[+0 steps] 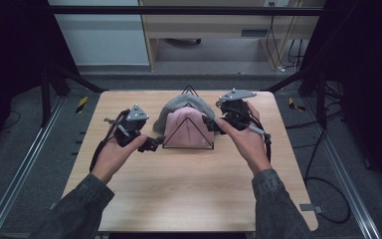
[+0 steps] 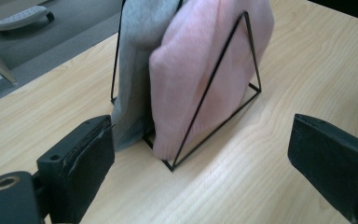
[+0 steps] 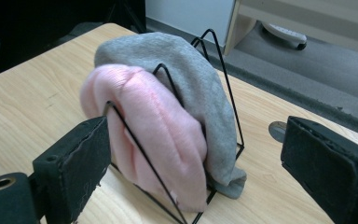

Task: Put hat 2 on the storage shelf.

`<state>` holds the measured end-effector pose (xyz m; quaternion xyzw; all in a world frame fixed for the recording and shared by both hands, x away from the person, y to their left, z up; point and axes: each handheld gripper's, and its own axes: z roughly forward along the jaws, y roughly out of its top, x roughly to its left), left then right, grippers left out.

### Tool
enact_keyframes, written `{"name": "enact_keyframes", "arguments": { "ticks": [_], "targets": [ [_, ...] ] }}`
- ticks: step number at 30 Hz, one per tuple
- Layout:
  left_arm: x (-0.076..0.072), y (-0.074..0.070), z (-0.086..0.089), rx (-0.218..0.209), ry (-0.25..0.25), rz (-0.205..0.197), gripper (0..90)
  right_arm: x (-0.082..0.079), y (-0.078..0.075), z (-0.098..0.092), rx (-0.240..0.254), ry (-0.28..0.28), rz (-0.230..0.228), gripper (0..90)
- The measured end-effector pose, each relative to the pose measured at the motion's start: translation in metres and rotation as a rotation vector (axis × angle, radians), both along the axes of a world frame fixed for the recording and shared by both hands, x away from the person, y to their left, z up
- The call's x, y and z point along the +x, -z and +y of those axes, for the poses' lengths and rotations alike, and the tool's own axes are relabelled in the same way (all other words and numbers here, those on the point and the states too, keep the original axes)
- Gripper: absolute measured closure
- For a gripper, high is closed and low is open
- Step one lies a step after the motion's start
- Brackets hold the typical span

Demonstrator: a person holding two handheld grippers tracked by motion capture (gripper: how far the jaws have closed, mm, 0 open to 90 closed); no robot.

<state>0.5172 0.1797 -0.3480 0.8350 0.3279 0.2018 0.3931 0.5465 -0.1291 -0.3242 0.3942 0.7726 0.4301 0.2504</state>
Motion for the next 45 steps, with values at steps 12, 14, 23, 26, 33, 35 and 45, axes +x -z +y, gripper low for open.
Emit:
{"name": "enact_keyframes", "arguments": {
  "ticks": [12,14,23,26,33,35,45],
  "targets": [
    [-0.018,0.015,0.015,0.089,0.015,0.008,6.5,-0.020,0.011,-0.009,-0.008,-0.007,-0.008,9.3],
    [-0.022,0.021,0.018,0.086,0.015,0.011,6.5,-0.023,0.015,-0.012,-0.020,-0.004,-0.009,9.3],
    [-0.028,0.053,0.039,0.113,-0.004,0.056,6.5,-0.039,0.041,-0.032,-0.061,0.028,0.001,12.7],
    [-0.028,0.067,0.047,0.132,-0.013,0.082,6.5,-0.043,0.059,-0.042,-0.058,0.044,0.031,13.4],
    [-0.025,0.113,0.063,0.180,-0.035,0.183,6.3,-0.052,0.113,-0.059,-0.066,0.074,0.146,12.8],
    [-0.024,0.126,0.067,0.183,-0.051,0.210,6.6,-0.053,0.130,-0.062,-0.072,0.086,0.189,12.0],
    [-0.023,0.145,0.077,0.190,-0.059,0.280,1.9,-0.054,0.176,-0.072,-0.135,0.130,0.333,7.7]
  ]
}}
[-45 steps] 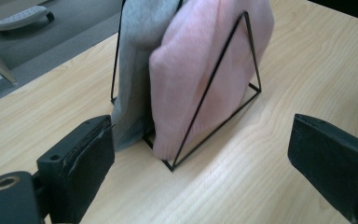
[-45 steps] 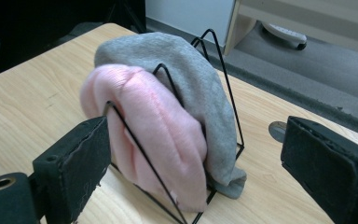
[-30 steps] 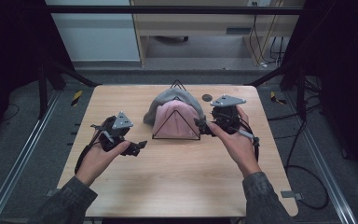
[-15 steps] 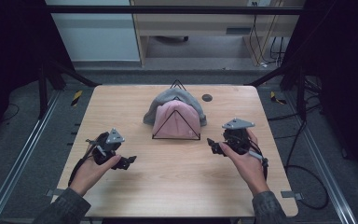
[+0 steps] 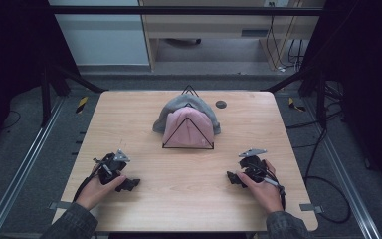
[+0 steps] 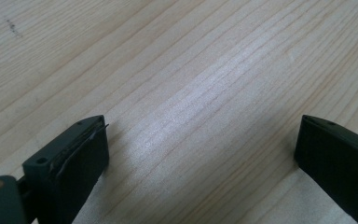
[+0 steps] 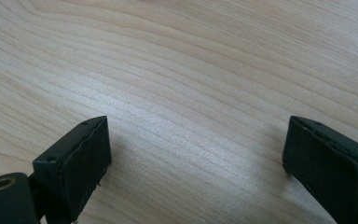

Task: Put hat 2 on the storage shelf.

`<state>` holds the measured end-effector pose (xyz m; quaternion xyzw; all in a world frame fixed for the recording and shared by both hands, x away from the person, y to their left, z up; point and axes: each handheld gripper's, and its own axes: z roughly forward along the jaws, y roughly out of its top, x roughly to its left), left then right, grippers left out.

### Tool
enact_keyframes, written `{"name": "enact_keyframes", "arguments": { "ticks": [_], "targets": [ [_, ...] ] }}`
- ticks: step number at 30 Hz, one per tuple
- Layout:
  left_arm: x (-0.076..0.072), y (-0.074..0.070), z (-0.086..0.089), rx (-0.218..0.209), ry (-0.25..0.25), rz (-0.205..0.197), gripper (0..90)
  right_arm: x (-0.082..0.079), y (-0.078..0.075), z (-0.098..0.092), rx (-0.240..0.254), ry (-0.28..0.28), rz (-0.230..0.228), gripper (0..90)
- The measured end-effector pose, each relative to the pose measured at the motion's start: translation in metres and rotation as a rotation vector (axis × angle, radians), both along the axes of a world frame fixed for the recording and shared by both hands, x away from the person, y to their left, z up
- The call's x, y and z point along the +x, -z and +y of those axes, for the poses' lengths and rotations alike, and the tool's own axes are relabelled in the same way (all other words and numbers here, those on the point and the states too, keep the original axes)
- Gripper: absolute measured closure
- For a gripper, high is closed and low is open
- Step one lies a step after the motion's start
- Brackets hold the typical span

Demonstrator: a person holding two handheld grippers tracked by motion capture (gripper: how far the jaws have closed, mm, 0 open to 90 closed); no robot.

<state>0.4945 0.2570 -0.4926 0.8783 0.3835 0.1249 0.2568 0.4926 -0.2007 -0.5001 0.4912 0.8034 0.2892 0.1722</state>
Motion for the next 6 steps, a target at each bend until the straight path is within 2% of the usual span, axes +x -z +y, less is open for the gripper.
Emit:
{"name": "enact_keyframes", "arguments": {
  "ticks": [2,6],
  "targets": [
    [-0.0002,0.0017,0.0005,-0.011,-0.001,-0.007,0.0,-0.0003,0.0014,0.0012,-0.010,0.002,-0.015,5.9],
    [-0.0013,0.0038,0.0022,-0.035,0.000,-0.028,0.0,-0.0045,0.0074,0.0031,0.020,0.012,-0.069,2.3]
  ]
}}
